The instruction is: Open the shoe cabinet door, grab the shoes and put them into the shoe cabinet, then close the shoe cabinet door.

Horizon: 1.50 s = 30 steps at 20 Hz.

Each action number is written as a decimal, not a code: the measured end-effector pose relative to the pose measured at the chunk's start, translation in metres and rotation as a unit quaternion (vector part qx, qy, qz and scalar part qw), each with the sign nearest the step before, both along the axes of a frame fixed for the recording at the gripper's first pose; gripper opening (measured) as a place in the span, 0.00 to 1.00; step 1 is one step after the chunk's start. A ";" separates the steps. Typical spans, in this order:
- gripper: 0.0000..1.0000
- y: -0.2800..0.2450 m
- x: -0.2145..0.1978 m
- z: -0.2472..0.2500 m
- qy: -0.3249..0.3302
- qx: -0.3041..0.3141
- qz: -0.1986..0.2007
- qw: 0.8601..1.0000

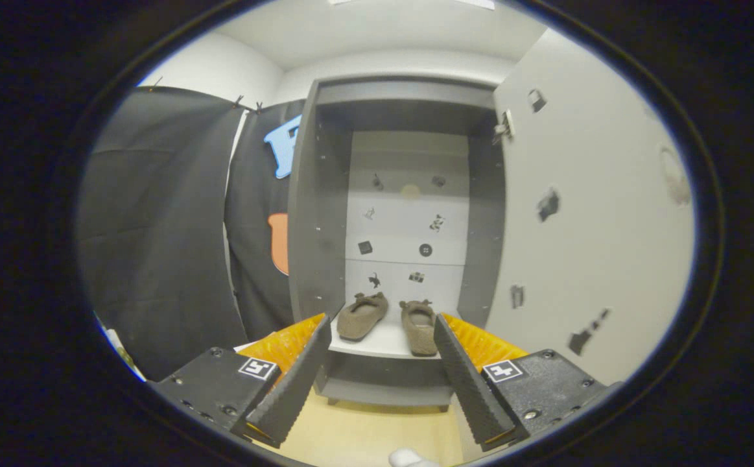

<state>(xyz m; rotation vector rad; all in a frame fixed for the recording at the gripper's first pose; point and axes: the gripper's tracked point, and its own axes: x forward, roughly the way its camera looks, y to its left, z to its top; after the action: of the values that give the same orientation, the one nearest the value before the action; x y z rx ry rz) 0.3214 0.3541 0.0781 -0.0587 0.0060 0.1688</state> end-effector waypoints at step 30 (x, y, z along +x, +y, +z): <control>1.00 -0.329 -0.091 -0.020 0.033 0.039 -0.031 0.998</control>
<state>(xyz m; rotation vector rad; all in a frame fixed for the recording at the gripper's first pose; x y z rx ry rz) 0.2300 0.0248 0.0581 0.0249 0.0678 0.1086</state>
